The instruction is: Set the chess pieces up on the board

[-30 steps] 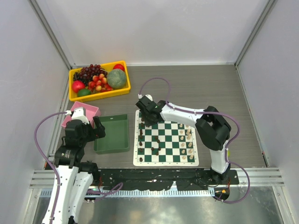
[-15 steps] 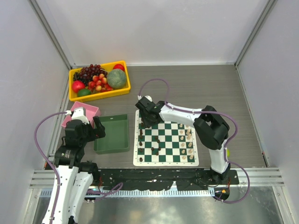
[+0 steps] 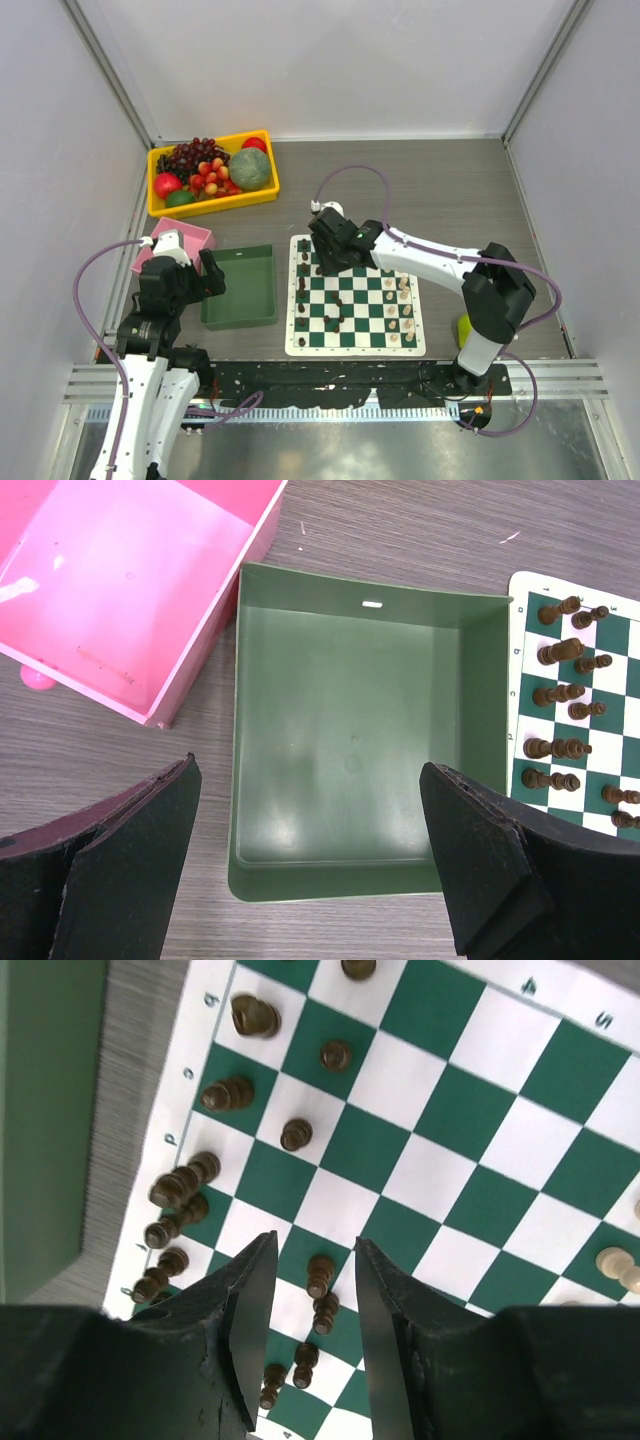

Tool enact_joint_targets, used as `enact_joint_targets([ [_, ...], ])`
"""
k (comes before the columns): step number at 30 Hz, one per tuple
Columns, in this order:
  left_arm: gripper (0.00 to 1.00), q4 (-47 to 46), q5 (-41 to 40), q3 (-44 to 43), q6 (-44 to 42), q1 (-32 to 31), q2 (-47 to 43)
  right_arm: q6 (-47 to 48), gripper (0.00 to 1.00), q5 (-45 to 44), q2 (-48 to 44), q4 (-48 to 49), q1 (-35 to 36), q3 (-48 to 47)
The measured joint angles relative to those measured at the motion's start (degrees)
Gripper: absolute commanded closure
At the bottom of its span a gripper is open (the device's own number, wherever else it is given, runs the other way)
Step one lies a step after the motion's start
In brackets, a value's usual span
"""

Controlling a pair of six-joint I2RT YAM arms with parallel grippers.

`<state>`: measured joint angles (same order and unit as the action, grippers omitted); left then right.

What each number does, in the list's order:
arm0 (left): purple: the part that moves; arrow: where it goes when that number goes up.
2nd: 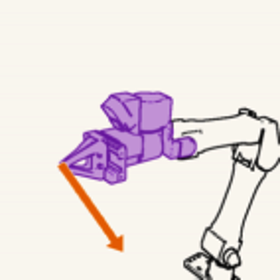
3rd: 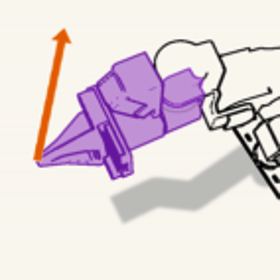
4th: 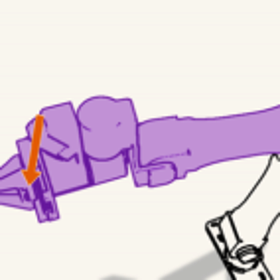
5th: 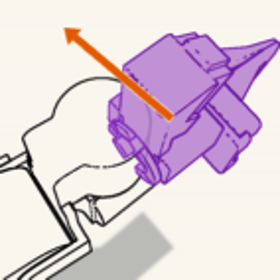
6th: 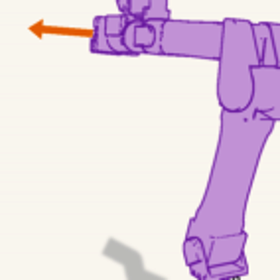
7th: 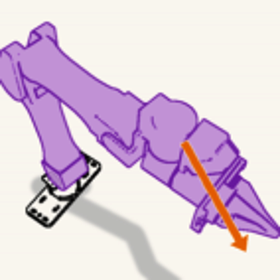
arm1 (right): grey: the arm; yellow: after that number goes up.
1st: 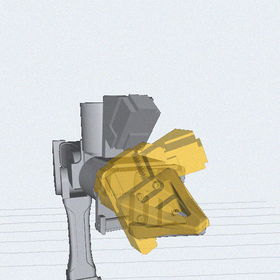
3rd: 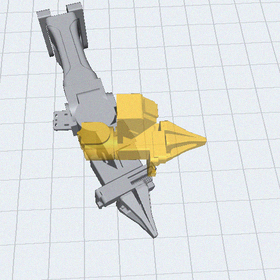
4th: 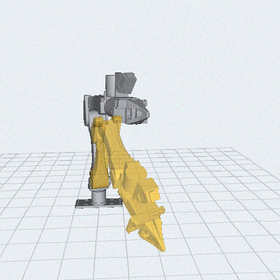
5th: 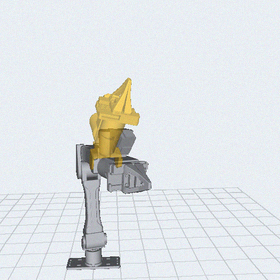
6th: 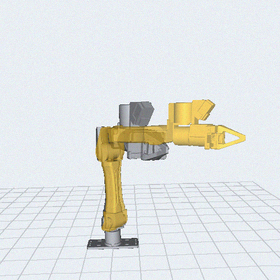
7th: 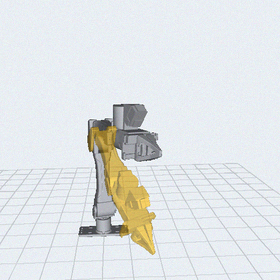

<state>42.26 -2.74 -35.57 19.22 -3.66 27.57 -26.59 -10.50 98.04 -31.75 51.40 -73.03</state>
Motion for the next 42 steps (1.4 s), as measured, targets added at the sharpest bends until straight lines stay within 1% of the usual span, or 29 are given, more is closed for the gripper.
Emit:
enact_joint_targets([
  [7, 0.01, 0.0, 0.04, 0.02, 0.0, 0.0, 0.0, -1.07, 0.57, 1.44, -0.17, -0.44, 1.75, 5.27],
  [17, 0.01, 0.0, 0.04, 0.0, 0.0, 0.0, 0.0, -2.27, 0.6, 2.67, 1.11, -0.48, 2.89, 5.44],
  [21, 0.01, 0.0, 0.04, 0.0, 0.0, 0.0, 0.0, -2.27, 0.63, 2.71, 2.38, -0.7, 2.93, 5.44],
  [26, 0.01, 0.0, 0.04, 0.02, 0.0, 0.0, 0.0, -2.27, 0.68, 2.67, 3.28, -1.05, 2.93, 5.44],
  [34, 0.01, 0.0, 0.04, 0.02, 0.0, 0.0, 0.0, -2.29, 0.69, 2.69, 4.0, -1.53, 2.93, 5.44],
  [37, 0.01, 0.0, 0.04, 0.02, 0.0, 0.0, 0.0, -2.27, 0.73, 2.71, 4.0, -1.66, 2.93, 5.44],
  [40, 0.01, 0.0, 0.04, 0.02, 0.0, 0.0, 0.0, -2.27, 0.75, 2.73, 4.0, -1.73, 2.93, 5.44],
  [42, 0.01, 0.0, 0.04, 0.0, 0.0, 0.0, 0.0, -2.25, 0.78, 2.8, 4.0, -1.75, 2.93, 5.44],
])
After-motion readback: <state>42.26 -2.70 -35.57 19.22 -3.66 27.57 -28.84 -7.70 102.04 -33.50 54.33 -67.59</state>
